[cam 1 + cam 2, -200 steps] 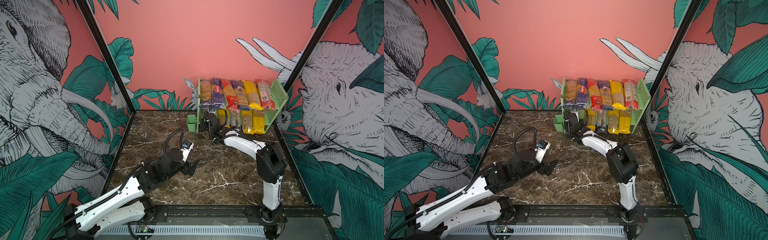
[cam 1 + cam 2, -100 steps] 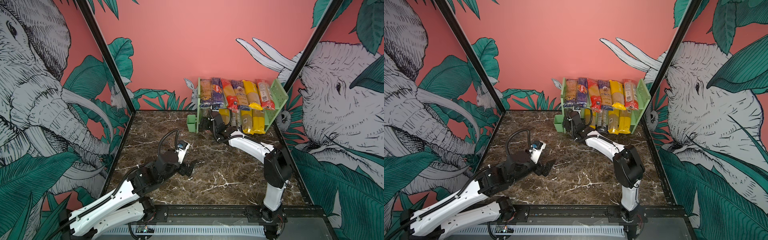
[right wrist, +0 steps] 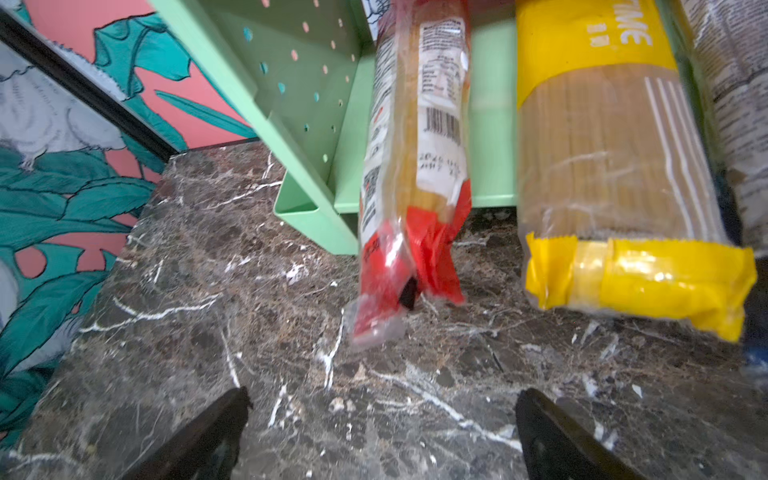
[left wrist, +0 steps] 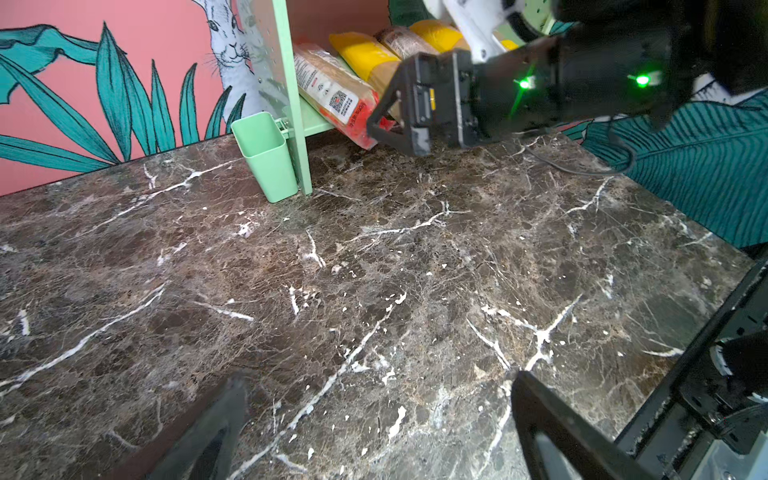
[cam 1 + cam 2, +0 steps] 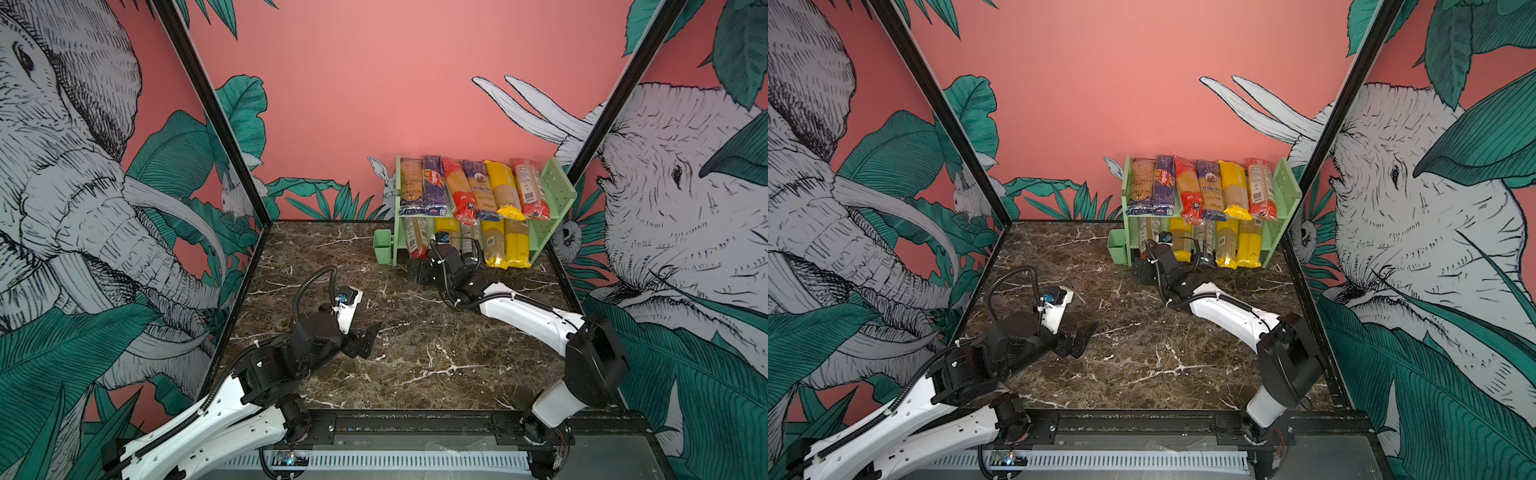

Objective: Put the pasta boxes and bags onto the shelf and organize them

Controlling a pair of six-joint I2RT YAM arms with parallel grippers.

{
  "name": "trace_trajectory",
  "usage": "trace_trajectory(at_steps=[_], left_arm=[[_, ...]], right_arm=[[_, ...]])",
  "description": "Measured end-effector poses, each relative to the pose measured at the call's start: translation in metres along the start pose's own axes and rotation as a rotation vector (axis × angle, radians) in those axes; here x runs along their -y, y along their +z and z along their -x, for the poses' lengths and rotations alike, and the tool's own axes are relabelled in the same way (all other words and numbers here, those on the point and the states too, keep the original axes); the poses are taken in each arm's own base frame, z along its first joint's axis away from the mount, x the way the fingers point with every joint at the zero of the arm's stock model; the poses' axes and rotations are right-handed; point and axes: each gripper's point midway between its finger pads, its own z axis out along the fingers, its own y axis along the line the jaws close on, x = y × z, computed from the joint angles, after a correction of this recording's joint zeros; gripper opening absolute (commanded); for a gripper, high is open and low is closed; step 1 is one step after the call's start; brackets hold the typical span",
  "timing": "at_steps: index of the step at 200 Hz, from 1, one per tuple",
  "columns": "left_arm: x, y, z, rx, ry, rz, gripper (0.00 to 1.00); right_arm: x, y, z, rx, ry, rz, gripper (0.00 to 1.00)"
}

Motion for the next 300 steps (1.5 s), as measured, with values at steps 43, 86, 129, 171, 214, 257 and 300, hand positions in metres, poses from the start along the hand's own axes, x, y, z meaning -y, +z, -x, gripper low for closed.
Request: trace_trajectory(at_steps=[43,86,129,171,214,257,300], left_arm=[[-0.023,-0.011,-0.016,0.011,-0.026,0.088,0.99],[-0.051,-0.018,-0.023,0.029,-0.023,0.228,0.99],[-0.081,-0.017,-0.032,0.038,-0.021,0.422,0.99],[-0.097,0.005,-0.046,0.026,0.048,0.581,0.99],[-0.112,0.027,-0.047,0.003,0.113,0.684,0.99],[-0.161,0.025,-0.057,-0.002,0.027,0.815,0.99],[-0.2,0.009,-0.082,0.028,-0.039,0.939,0.99]], right_arm=[[-0.009,-0.071,-0.022,-0.02,-0.083,0.107,0.99],[0.048,-0.131,-0.023,0.023,-0.162,-0.058,0.99],[0.11,-0.18,-0.038,0.123,-0.252,-0.197,0.99],[0.157,-0.193,-0.051,0.179,-0.309,-0.381,0.99],[0.194,-0.191,-0.054,0.257,-0.371,-0.564,0.99],[0.233,-0.174,-0.055,0.268,-0.369,-0.725,0.99],[0.263,-0.167,-0.055,0.309,-0.314,-0.771,0.99]])
